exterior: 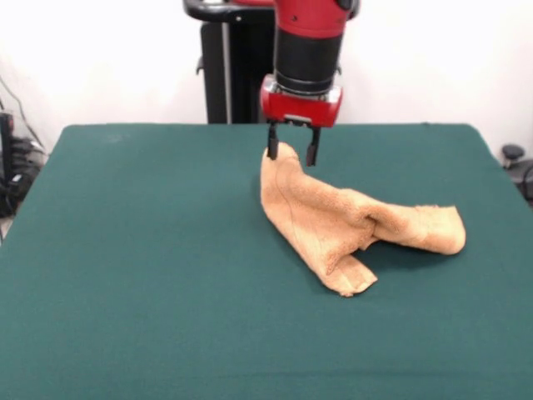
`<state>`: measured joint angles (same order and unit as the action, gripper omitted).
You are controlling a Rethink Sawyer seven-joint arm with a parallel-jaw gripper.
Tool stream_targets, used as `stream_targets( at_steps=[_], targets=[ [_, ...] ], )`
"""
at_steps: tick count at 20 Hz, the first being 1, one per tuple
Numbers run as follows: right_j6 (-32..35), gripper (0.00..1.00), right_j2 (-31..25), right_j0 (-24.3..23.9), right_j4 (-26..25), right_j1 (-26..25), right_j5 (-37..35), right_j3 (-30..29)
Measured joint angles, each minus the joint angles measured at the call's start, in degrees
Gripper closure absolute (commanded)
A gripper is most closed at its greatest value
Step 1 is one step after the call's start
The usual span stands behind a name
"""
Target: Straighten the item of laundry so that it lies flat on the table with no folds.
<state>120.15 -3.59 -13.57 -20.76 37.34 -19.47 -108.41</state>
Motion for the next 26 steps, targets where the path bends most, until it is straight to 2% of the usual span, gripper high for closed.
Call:
stream_targets(
  at_steps=[14,26],
  targets=[
    [0.00,0.00,-0.02,0.86,-1.10,-10.24,7.06,1.32],
    [0.00,0.00,0.04,1.09,-1.46,-10.16,7.17,1.48]
  ],
)
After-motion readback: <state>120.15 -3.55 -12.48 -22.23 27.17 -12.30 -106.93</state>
